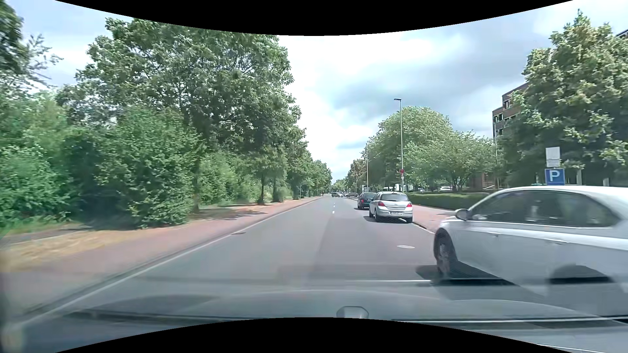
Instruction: Follow the waypoints while adhering to traffic rules and regulations
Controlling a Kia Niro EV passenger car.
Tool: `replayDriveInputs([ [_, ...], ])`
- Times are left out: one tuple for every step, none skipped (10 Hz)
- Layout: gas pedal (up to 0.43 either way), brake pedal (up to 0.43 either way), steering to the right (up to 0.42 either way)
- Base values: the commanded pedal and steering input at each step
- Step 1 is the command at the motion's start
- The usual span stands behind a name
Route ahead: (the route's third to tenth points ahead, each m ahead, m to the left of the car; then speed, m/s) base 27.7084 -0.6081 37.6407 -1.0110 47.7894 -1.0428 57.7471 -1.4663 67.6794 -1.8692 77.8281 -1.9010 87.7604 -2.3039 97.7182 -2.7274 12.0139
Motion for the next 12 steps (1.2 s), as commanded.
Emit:
replayDriveInputs([
  [0.157, 0.012, 0.010],
  [0.157, 0.018, 0.010],
  [0.157, 0.018, 0.010],
  [0.157, 0.012, 0.010],
  [0.157, 0.018, 0.010],
  [0.157, 0.018, 0.010],
  [0.157, 0.018, 0.010],
  [0.150, 0.018, 0.010],
  [0.150, 0.018, 0.010],
  [0.150, 0.018, 0.010],
  [0.150, 0.012, 0.010],
  [0.138, 0.018, 0.009],
])
